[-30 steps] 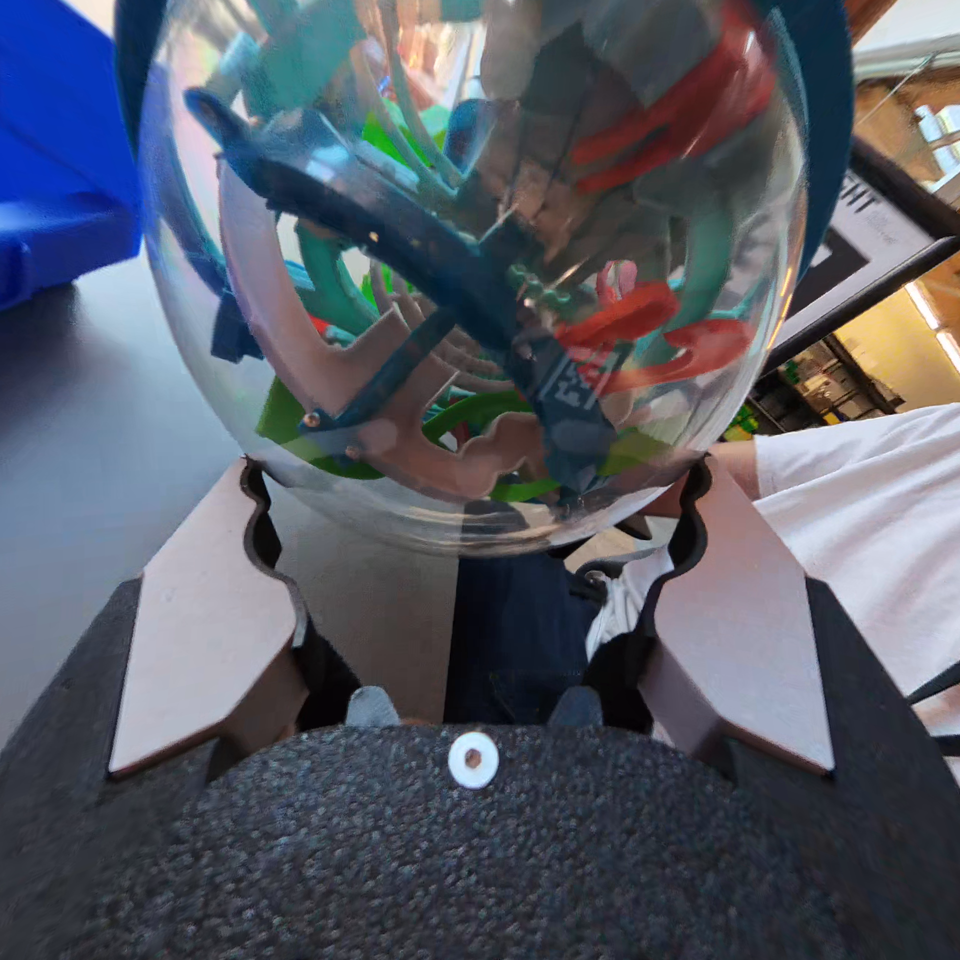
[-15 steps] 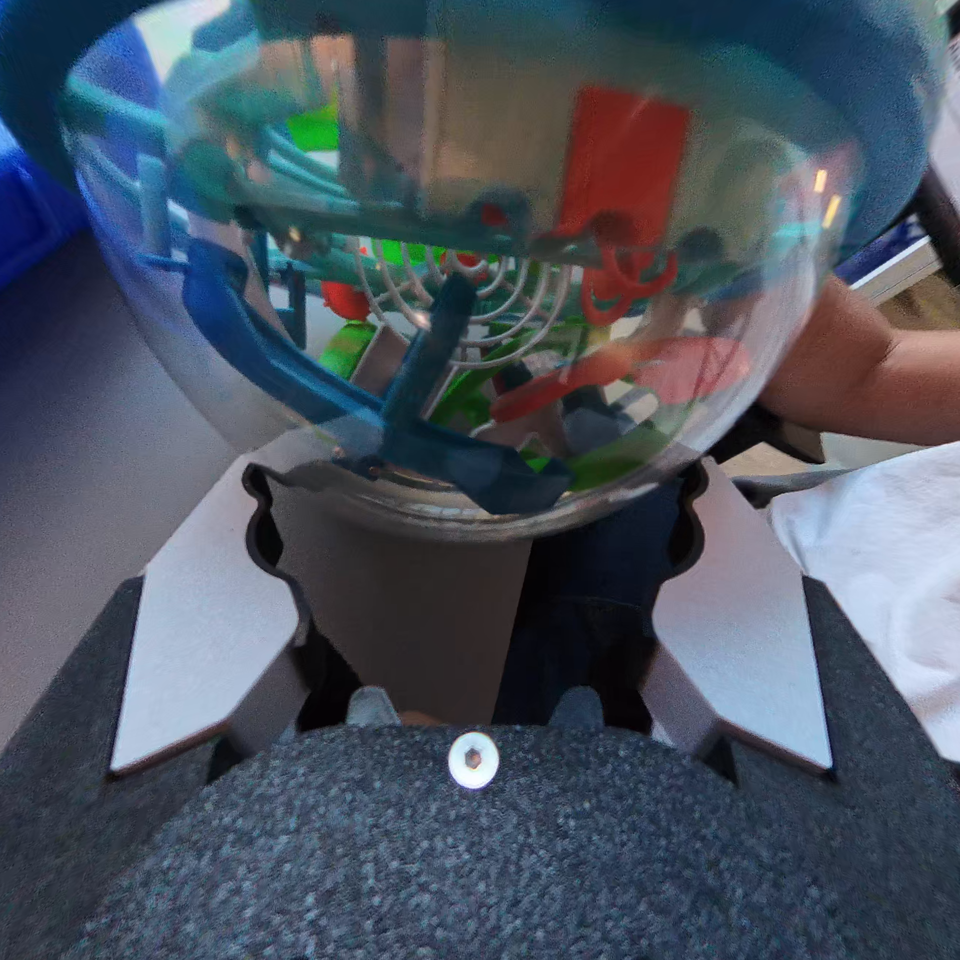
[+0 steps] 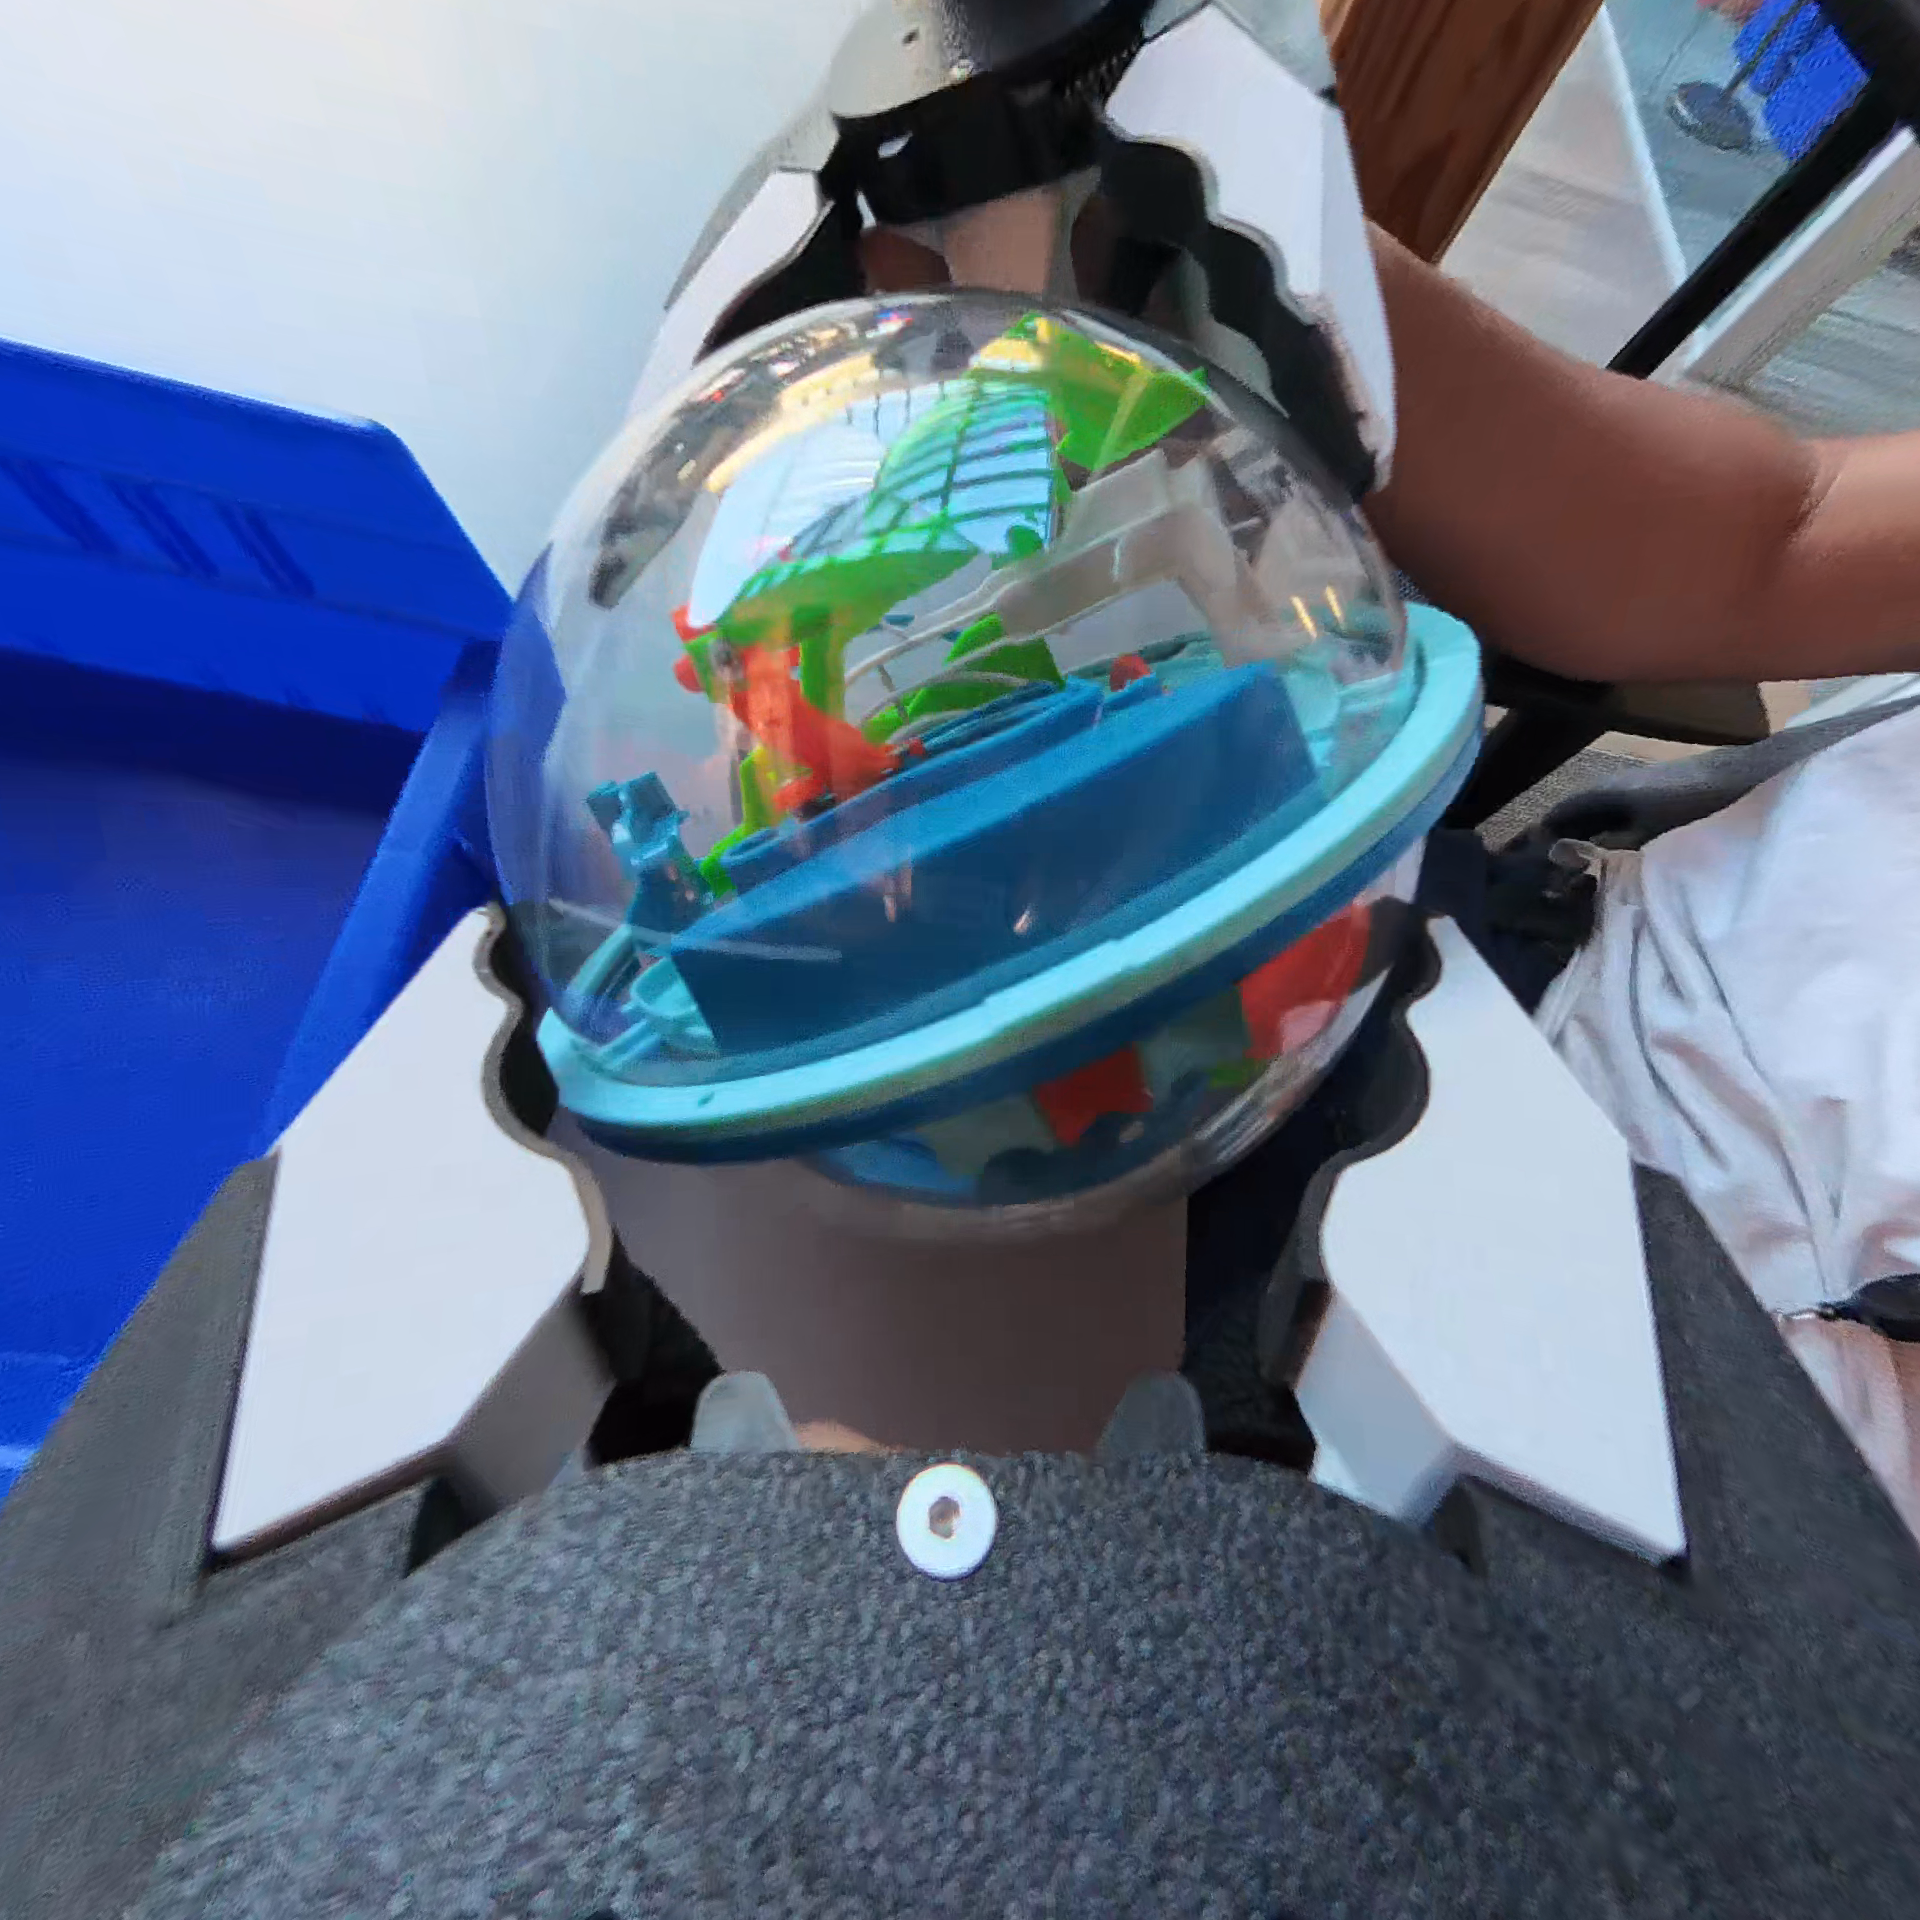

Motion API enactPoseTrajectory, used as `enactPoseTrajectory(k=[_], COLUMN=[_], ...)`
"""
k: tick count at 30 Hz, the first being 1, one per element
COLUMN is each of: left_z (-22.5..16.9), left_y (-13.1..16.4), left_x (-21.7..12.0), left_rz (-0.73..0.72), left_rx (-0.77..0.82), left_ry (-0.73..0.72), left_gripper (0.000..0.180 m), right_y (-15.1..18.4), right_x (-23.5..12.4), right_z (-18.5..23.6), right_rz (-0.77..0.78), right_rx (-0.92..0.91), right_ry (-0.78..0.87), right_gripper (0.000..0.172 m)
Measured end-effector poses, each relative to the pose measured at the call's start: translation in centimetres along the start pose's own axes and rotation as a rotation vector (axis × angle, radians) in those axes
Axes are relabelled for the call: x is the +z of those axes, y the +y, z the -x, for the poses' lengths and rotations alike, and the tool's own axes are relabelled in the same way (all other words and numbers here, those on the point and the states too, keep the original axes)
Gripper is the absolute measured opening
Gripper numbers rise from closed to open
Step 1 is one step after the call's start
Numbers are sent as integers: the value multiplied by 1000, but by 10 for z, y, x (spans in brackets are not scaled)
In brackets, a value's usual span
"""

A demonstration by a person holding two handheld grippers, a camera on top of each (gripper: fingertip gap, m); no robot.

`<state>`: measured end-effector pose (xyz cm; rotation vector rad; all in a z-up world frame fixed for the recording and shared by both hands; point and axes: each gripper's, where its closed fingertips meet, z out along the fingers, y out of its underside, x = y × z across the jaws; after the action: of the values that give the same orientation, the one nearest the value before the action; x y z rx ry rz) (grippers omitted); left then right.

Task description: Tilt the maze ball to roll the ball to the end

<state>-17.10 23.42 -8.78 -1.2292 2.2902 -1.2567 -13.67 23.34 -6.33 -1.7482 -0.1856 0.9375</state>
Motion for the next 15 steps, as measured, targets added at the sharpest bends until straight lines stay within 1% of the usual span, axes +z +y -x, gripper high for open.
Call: enactPoseTrajectory(k=[2, 4, 7, 9, 11, 12, 15], left_z=[2, 5, 8, 9, 10, 9, 2], left_y=[-1, 3, 13, 21, 26, 28, 31], left_x=[-1, -4, -12, -16, -18, -18, -13], left_rz=[-40, -86, -174, -227, -279, -301, -323], left_rx=[-28, -87, -180, -261, -362, -399, -456], left_ry=[1, -6, -39, -78, -132, -160, -245], left_gripper=[154, 154, 154, 154, 154, 154, 154], right_y=[-3, -4, 11, 36, 63, 74, 88], right_x=[-13, -34, -55, -51, -43, -34, -14], right_z=[1, -4, -1, 9, 12, 18, 23], right_rz=[-29, -63, -70, -47, -5, -3, -45], right_rx=[-37, -79, -121, -132, -144, -127, -72], right_ry=[34, 134, 269, 323, 416, 415, 426], right_gripper=[144, 144, 144, 148, 149, 150, 152])
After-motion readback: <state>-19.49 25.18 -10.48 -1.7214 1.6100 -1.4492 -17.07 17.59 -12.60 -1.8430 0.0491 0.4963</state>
